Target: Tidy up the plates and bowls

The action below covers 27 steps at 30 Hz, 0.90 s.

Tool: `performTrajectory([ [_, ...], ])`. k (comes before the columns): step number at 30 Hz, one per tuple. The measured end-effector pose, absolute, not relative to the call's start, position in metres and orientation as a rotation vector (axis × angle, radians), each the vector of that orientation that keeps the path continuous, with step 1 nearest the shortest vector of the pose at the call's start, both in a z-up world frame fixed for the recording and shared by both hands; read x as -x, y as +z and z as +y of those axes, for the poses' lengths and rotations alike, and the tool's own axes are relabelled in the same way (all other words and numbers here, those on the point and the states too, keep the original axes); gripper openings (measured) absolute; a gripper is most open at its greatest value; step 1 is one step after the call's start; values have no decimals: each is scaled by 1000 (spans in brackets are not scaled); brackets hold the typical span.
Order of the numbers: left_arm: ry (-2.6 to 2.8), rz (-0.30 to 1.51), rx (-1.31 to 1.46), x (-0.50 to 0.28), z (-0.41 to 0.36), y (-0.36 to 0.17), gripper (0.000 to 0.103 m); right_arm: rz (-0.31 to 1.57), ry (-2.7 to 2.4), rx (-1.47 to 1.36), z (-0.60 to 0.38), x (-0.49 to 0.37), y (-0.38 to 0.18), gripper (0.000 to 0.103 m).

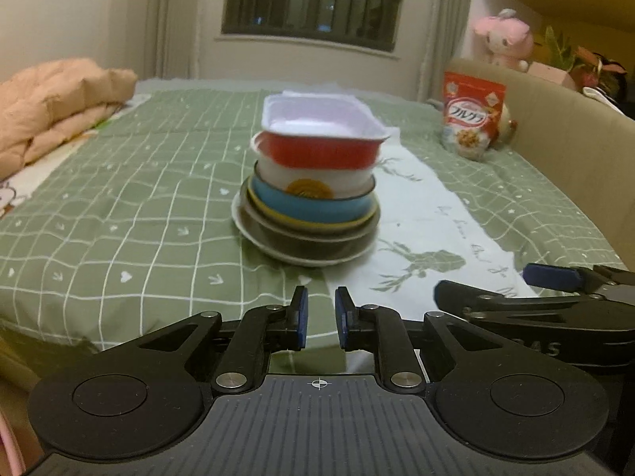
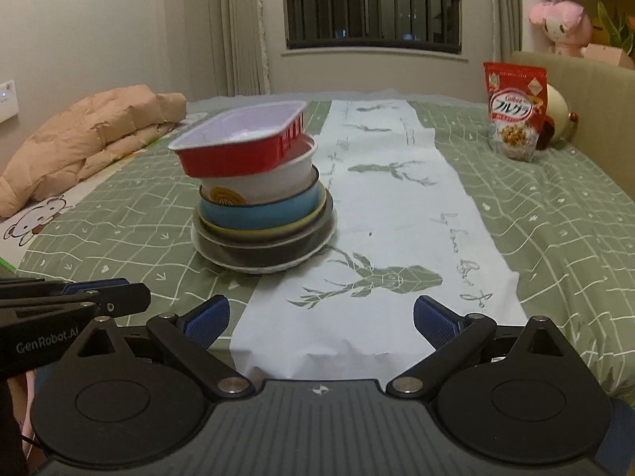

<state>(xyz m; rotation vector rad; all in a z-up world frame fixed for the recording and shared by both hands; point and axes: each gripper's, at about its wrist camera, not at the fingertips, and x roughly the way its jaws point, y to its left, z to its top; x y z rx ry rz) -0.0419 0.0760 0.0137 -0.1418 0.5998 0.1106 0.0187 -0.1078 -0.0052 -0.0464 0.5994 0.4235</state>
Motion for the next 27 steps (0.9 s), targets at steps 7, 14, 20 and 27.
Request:
performTrajectory([
  [7, 130, 609, 107, 55, 60, 15, 19, 600, 406, 34, -112, -13, 0, 99],
  [14, 127, 608, 126, 59, 61, 16, 19, 601, 423, 50, -108, -8, 0, 99],
  [20, 125, 611, 130, 60, 62, 16, 19, 610, 424, 51, -107, -9, -2, 99],
  [27, 123, 609, 132, 61, 62, 16, 19, 614, 425, 51, -106, -8, -3, 99],
])
